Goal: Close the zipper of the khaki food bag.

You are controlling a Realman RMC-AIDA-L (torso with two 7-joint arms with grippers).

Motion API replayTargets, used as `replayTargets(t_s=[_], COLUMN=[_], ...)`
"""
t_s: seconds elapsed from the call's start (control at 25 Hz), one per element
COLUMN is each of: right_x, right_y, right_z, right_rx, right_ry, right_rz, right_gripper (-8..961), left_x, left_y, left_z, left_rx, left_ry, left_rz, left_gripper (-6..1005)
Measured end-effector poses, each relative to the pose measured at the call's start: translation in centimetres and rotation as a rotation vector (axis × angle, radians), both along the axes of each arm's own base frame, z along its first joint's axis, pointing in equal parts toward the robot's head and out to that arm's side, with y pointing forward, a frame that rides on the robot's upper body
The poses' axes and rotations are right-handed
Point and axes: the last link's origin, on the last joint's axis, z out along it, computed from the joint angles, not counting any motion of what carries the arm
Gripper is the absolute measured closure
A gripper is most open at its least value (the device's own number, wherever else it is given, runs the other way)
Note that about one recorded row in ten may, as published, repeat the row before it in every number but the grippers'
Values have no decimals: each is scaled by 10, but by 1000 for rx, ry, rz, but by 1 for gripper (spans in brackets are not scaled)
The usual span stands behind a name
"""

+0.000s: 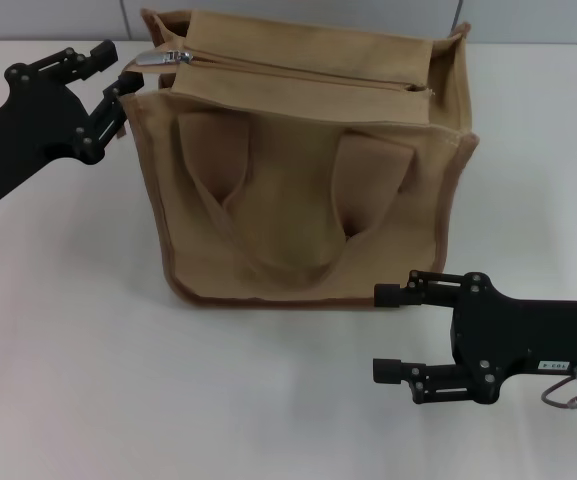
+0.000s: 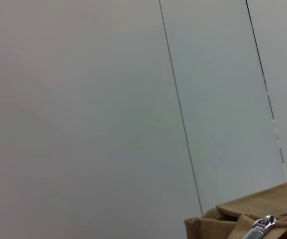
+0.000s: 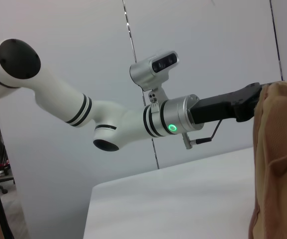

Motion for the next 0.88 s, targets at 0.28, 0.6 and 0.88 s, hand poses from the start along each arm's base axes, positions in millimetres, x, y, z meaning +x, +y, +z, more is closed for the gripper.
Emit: replayTargets(t_s=[0.28,0.6,0.88], right_x=[-13,-32,-60], right_y=[-3,-5,23], right_z=[5,29,50], right_rx=[-20,-44,-88], right_ry=[94,276,455], right_rz=[33,71,-51], right_gripper=[189,190,190], left_x=[1,1,2], left_y=[-3,-11,-12], left_z=[-3,-3,-1], left_rx=[10,30,35], left_ry=[4,-9,-20], left_rz=[-19,-46,-54], left_gripper=[750,972,992])
